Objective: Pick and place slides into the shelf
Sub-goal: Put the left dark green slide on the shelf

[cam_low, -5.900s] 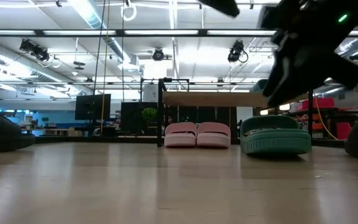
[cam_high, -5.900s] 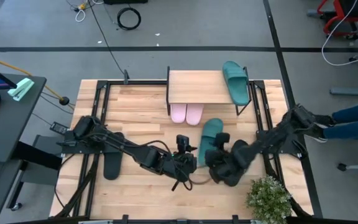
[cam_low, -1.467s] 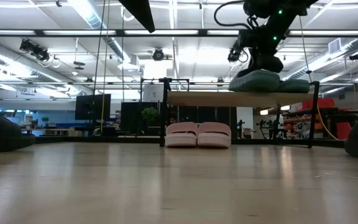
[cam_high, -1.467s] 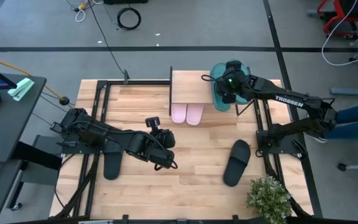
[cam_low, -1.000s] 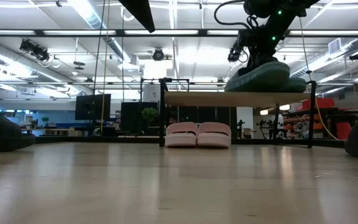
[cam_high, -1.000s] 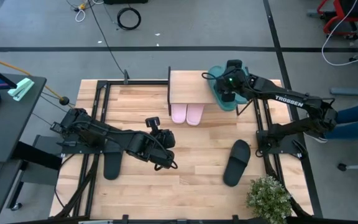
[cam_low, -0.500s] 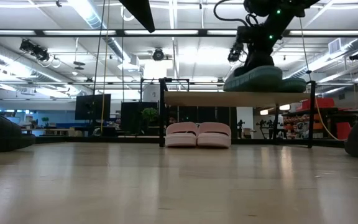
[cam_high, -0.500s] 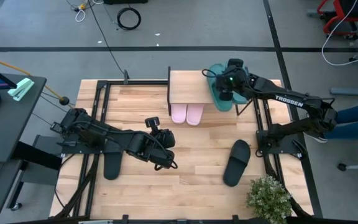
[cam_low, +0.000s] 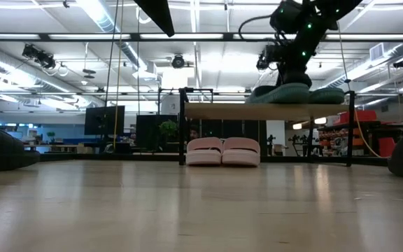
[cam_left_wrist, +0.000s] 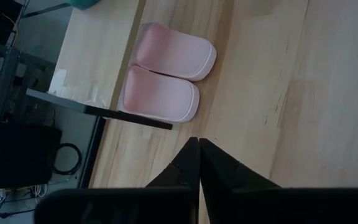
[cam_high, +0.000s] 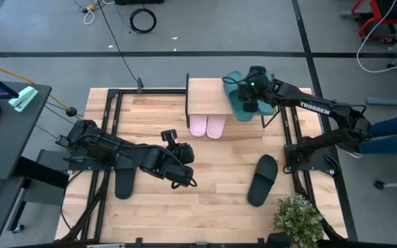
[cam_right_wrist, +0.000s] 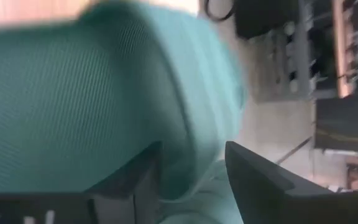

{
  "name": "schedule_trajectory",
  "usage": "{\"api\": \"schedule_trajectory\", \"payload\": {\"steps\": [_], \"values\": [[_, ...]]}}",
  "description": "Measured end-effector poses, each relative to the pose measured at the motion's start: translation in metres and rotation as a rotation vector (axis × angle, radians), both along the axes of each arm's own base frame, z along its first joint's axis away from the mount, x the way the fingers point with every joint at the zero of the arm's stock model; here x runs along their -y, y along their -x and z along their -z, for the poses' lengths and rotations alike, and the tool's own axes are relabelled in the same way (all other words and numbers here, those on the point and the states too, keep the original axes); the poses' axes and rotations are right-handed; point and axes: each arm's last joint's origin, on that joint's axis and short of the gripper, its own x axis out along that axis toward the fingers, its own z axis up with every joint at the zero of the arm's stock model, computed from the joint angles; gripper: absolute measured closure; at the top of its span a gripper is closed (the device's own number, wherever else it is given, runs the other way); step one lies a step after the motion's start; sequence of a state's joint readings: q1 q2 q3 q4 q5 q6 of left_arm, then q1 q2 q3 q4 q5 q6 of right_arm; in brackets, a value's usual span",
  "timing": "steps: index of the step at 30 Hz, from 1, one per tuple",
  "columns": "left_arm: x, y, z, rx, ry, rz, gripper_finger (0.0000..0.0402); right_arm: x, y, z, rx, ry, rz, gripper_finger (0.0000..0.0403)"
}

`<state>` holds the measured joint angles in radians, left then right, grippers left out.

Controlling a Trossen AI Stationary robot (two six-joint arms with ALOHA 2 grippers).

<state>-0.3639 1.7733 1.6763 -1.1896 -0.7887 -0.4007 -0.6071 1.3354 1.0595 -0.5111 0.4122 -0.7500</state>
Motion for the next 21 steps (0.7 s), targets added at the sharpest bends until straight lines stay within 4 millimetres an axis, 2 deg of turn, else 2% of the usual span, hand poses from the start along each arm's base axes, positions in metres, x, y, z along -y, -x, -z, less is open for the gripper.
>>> {"api": "schedule_trajectory", "payload": {"steps": [3,7,14,21], "values": [[0.000,0.000,0.000,0.000,0.000,0.000,0.0396,0.001,0.001,0.002,-0.016,0.005,0.048,0.0217],[0.000,0.000,0.000,0.002,0.002,-0.002,0.0392,-0.005,0.003,-0.005,-0.004,0.045,0.075,0.0219],[0.000,0.000,0.000,0.005,0.003,-0.005,0.0375,-0.026,0.007,-0.022,0.101,0.050,0.060,0.0219],[0.000,0.000,0.000,0.004,0.003,-0.005,0.0393,-0.054,0.018,-0.030,0.210,-0.054,0.119,0.0220]]}}
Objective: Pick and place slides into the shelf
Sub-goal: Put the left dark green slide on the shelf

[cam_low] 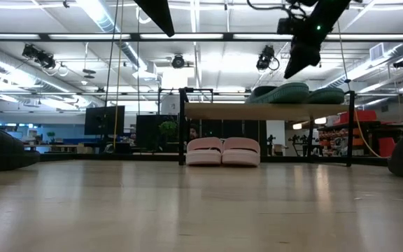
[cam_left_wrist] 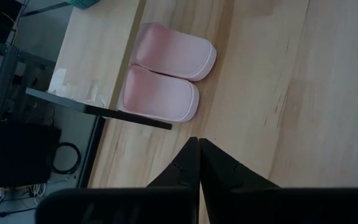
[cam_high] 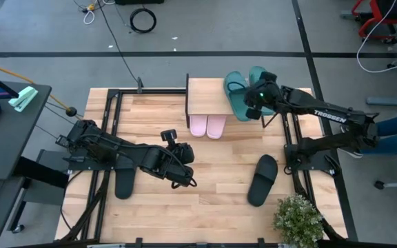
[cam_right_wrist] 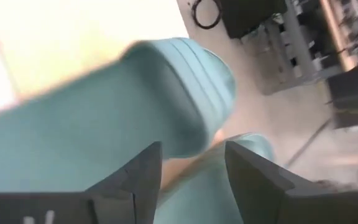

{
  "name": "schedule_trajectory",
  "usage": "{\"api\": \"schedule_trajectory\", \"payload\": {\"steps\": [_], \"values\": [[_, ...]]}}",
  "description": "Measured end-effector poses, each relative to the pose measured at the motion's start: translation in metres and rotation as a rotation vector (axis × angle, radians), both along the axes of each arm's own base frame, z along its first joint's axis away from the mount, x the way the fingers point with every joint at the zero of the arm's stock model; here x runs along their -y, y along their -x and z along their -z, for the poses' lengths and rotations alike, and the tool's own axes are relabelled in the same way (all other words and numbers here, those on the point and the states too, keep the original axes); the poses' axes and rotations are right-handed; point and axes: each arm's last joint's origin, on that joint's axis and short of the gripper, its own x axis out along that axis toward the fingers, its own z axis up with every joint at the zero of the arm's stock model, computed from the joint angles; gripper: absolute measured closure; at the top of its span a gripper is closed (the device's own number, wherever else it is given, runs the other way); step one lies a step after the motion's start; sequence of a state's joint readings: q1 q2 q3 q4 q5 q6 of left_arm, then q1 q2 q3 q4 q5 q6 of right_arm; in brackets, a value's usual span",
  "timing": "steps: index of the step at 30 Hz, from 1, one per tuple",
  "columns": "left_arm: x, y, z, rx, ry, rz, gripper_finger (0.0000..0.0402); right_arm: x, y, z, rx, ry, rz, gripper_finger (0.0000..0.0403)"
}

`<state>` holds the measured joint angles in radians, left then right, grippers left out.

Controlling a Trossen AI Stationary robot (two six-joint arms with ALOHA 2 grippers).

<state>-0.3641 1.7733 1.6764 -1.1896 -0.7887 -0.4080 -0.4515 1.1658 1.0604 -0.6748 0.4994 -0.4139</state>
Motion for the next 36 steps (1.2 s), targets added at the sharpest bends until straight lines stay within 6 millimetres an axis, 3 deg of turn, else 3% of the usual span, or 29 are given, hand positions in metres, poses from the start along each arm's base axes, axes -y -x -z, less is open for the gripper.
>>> {"api": "schedule_trajectory", "payload": {"steps": [6,14,17,22,30,36], "values": [[-0.012,-0.004,0.000,0.003,0.003,-0.036,0.0397,-0.023,-0.002,-0.009,0.238,-0.177,-0.047,0.0250],[-0.073,-0.024,-0.003,0.053,-0.004,-0.163,0.0399,-0.060,-0.013,-0.010,0.366,-0.347,-0.112,0.0392],[-0.101,-0.041,-0.010,0.136,0.039,-0.104,0.0400,-0.078,-0.017,-0.010,0.388,-0.396,-0.147,0.0387],[-0.158,-0.070,-0.021,0.371,0.256,0.129,0.0400,-0.109,-0.018,-0.009,0.426,-0.470,-0.140,0.0398],[-0.248,-0.078,0.023,0.288,0.200,-0.007,0.0401,-0.171,-0.003,0.016,0.390,-0.454,-0.147,0.0399],[-0.289,-0.100,0.045,0.498,0.237,0.083,0.0401,-0.203,0.003,0.032,0.423,-0.384,-0.158,0.0400]]}}
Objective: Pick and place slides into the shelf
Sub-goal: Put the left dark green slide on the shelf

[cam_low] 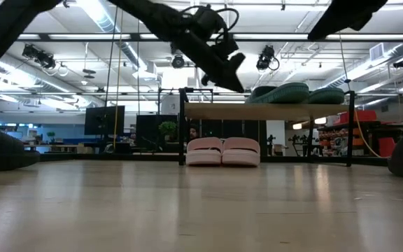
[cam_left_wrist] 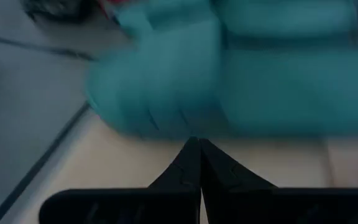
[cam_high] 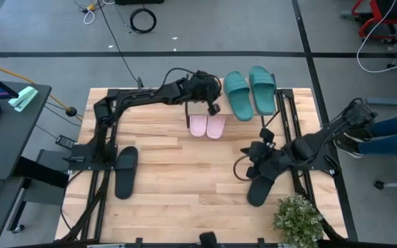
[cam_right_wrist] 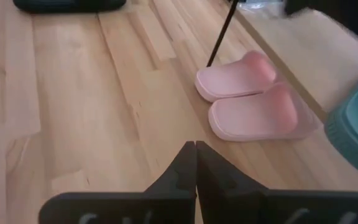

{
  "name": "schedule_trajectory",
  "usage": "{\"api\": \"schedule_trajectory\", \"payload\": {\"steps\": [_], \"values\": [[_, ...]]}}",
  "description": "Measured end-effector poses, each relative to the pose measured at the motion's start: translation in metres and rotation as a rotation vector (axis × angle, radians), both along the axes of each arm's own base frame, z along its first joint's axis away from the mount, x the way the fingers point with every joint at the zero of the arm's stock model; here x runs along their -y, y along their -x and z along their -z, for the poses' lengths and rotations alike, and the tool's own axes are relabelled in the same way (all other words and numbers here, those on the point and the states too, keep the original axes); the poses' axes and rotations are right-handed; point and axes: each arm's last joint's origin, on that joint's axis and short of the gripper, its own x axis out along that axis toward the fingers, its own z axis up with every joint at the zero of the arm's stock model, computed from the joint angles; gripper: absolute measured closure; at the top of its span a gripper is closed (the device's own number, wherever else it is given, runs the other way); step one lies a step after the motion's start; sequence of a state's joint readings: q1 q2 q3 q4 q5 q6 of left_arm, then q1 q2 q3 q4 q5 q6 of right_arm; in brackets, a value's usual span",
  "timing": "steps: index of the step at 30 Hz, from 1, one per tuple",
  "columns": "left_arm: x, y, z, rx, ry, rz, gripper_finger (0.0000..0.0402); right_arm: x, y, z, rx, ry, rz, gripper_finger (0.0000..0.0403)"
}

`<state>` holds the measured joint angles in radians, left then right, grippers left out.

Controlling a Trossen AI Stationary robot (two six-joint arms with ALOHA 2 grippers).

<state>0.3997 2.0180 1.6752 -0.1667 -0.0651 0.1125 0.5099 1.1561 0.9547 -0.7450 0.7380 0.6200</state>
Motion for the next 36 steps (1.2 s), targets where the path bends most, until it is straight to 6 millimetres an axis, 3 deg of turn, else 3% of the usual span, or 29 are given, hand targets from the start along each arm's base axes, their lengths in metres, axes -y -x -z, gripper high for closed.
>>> {"api": "schedule_trajectory", "payload": {"steps": [4,10,15,25,36], "values": [[-0.018,-0.006,0.005,0.140,0.031,-0.070,0.0401,-0.008,0.003,0.002,0.016,-0.007,-0.009,0.0398],[-0.029,-0.013,0.039,0.110,0.113,-0.140,0.0401,-0.013,0.005,0.001,0.018,-0.011,-0.026,0.0400],[-0.033,-0.023,0.054,0.167,0.093,-0.139,0.0401,-0.013,0.005,0.001,0.019,-0.011,-0.026,0.0398],[-0.033,-0.029,0.049,0.289,0.102,-0.135,0.0401,-0.012,0.005,0.001,0.019,-0.006,-0.030,0.0397],[-0.030,-0.024,0.052,0.199,0.118,-0.153,0.0399,-0.012,0.005,0.001,0.052,-0.023,0.019,0.0400]]}}
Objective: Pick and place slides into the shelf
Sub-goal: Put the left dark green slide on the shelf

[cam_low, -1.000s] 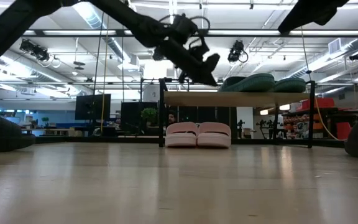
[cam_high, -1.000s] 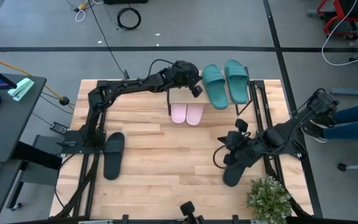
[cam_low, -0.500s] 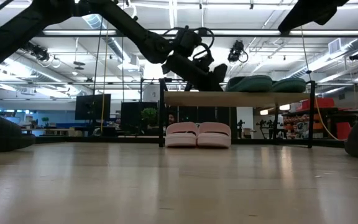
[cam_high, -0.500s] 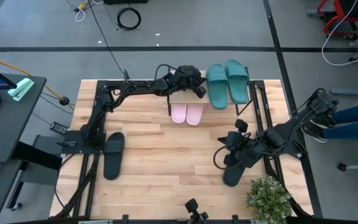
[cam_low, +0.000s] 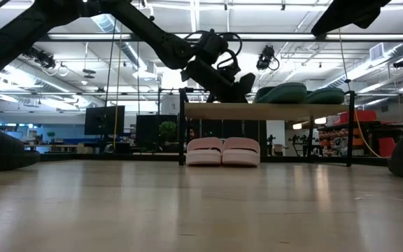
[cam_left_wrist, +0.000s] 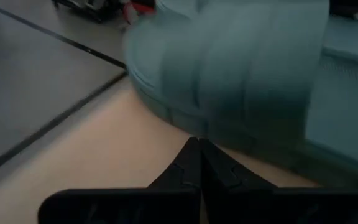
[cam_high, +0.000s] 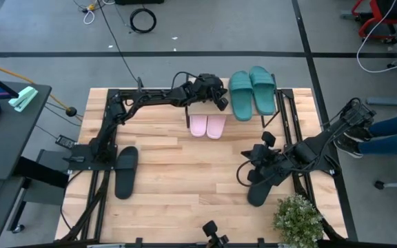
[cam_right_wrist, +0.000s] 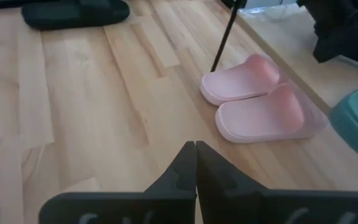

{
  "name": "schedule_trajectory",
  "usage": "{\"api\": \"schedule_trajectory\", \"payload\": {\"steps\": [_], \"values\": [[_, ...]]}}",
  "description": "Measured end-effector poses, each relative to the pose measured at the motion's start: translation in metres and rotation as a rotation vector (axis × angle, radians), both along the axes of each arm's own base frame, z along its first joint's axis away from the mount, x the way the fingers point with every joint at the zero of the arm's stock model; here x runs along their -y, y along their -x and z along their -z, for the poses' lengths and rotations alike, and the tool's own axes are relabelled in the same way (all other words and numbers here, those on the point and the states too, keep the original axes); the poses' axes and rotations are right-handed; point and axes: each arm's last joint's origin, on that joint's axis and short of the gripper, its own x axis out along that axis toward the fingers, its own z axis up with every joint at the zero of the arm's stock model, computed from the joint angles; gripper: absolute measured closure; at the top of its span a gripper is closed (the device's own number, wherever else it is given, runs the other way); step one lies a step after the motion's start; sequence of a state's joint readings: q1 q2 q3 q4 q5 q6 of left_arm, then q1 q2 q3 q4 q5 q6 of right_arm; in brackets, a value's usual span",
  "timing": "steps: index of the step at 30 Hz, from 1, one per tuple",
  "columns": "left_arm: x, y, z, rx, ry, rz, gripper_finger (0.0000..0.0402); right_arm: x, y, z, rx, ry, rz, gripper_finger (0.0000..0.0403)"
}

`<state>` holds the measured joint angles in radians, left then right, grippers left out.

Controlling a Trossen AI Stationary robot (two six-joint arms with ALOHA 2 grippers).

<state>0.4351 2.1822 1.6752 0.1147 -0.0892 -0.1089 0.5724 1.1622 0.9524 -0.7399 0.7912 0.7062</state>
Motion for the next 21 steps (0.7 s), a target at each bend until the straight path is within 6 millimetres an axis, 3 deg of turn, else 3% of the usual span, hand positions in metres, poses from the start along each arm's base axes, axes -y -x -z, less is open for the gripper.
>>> {"api": "schedule_trajectory", "payload": {"steps": [6,12,17,21], "values": [[0.011,0.017,-0.044,-0.039,-0.052,-0.023,0.0399,0.000,-0.002,0.002,0.013,0.023,0.034,0.0401],[0.044,0.056,-0.108,-0.163,-0.121,0.007,0.0400,0.010,-0.006,0.003,-0.040,0.107,0.040,0.0401],[0.086,0.101,-0.165,-0.181,-0.132,0.067,0.0390,0.039,-0.020,-0.018,-0.050,0.127,0.095,0.0402],[0.114,0.131,-0.205,-0.072,-0.162,0.102,0.0386,0.080,-0.038,-0.041,-0.008,0.073,0.125,0.0403]]}}
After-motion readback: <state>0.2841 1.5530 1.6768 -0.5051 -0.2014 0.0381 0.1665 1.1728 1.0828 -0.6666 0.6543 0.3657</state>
